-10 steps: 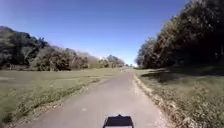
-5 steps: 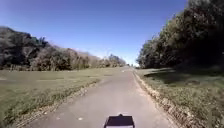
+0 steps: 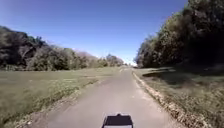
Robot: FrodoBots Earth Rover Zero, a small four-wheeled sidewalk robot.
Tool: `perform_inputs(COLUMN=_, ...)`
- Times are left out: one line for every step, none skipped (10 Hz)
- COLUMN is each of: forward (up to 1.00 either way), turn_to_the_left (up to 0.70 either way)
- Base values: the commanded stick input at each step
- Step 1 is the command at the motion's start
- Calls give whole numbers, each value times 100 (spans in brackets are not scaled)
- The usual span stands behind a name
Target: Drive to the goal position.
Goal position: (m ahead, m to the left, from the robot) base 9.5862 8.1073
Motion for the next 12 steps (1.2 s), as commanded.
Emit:
perform_inputs(forward=50, turn_to_the_left=0)
perform_inputs(forward=50, turn_to_the_left=0)
perform_inputs(forward=50, turn_to_the_left=0)
perform_inputs(forward=50, turn_to_the_left=0)
perform_inputs(forward=50, turn_to_the_left=0)
perform_inputs(forward=50, turn_to_the_left=0)
perform_inputs(forward=50, turn_to_the_left=0)
perform_inputs(forward=50, turn_to_the_left=0)
perform_inputs(forward=50, turn_to_the_left=0)
perform_inputs(forward=50, turn_to_the_left=0)
perform_inputs(forward=50, turn_to_the_left=0)
perform_inputs(forward=50, turn_to_the_left=0)
